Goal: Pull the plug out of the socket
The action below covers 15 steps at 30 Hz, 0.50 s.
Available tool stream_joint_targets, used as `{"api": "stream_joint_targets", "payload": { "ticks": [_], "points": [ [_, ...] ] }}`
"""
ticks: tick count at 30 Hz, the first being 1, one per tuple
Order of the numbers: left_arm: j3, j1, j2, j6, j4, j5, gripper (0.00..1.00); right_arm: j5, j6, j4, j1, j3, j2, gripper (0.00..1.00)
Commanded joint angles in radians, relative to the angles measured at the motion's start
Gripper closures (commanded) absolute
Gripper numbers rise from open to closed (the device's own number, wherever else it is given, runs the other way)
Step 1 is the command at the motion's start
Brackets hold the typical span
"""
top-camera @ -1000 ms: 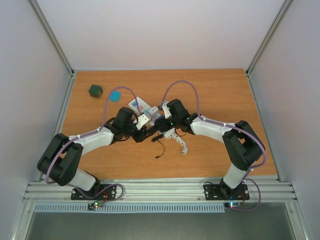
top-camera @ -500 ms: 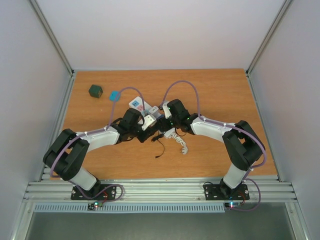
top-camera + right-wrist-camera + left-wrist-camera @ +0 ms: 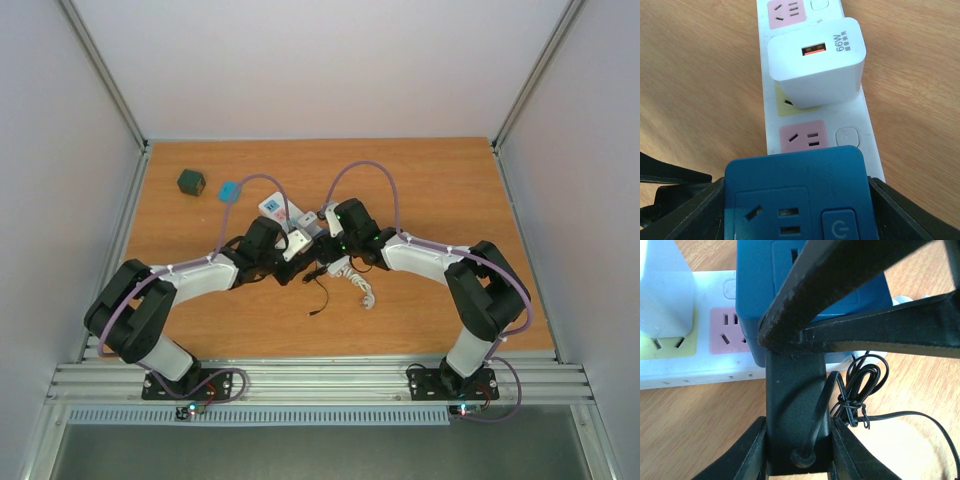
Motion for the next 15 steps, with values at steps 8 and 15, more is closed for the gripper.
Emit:
{"api": "stream_joint_targets", "payload": {
  "ticks": [8, 15],
  "points": [
    [-0.026, -0.002, -0.064, 0.02, -0.053, 0.052, 0.97, 0.097, -0.036, -0.022, -0.032, -0.044, 0.023, 0.74],
    [-0.034, -0.001, -0.076, 0.025, -0.064, 0.067, 0.99, 0.127, -0.063, -0.009, -0.032, -0.056, 0.03, 0.76]
  ]
}}
